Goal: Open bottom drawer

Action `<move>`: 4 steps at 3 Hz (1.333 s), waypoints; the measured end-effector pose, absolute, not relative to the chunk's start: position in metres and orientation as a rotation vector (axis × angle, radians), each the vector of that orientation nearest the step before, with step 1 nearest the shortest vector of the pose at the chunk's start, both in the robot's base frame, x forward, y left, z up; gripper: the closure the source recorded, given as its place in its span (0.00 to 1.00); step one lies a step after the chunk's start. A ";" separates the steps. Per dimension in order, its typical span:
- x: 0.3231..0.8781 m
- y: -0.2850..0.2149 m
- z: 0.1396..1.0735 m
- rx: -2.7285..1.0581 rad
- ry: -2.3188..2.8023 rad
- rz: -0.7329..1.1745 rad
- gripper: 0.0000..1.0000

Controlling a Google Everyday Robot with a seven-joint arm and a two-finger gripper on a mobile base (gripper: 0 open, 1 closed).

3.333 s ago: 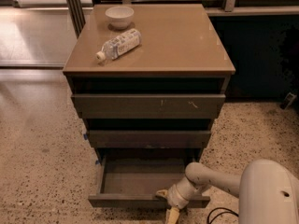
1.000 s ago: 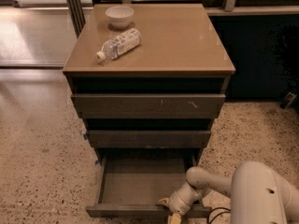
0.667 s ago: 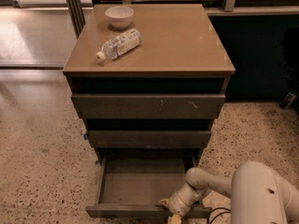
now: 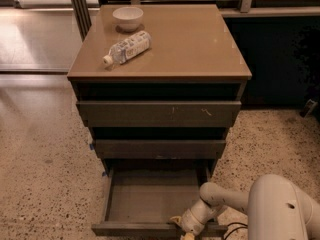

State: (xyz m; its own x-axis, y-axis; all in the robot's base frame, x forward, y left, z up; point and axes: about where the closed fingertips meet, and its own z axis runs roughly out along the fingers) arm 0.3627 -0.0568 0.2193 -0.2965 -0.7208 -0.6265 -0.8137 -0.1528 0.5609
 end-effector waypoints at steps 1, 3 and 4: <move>0.363 -0.057 0.223 -1.801 1.978 1.452 0.00; 0.351 -0.056 0.228 -1.802 1.984 1.495 0.00; 0.365 -0.061 0.250 -1.835 1.950 1.451 0.00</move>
Offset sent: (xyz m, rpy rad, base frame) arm -0.0533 -0.0030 -0.0013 0.0076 0.1403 0.0183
